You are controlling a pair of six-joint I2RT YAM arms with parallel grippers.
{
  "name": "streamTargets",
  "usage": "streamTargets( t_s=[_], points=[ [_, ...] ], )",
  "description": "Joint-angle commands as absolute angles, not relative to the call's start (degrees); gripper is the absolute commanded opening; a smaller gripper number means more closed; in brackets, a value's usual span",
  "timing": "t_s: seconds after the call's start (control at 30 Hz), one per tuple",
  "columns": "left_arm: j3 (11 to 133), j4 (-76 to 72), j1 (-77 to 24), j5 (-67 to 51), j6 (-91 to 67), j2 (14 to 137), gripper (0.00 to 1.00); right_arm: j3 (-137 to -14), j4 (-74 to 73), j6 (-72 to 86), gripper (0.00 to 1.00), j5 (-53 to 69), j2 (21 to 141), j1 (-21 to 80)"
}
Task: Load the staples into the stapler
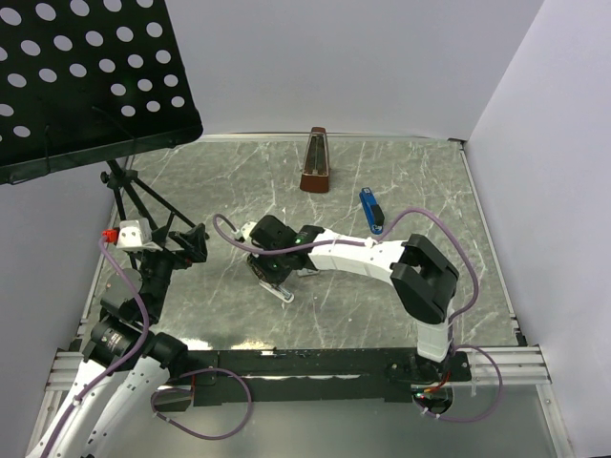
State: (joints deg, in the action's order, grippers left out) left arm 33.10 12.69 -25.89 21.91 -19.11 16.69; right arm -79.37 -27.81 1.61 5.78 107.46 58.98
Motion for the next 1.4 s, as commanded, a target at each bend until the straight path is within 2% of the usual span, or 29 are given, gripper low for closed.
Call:
streamTargets(
  t_s=[0.0,0.67,1.37],
  points=[
    [33.22,10.46,-25.49,22.32,-18.28,16.44,0.99,-79.37,-26.1,1.06,0.13,6.59,108.37,59.33],
    [33.13,10.28,-25.58,22.15,-18.19,16.52,0.99,-77.87,-26.63,1.49,0.13,4.57,109.78,59.33],
    [33.05,10.2,-25.58,21.71,-18.11,17.05,0.99,-78.84,-26.98,1.41,0.13,5.27,104.76,59.33]
  ],
)
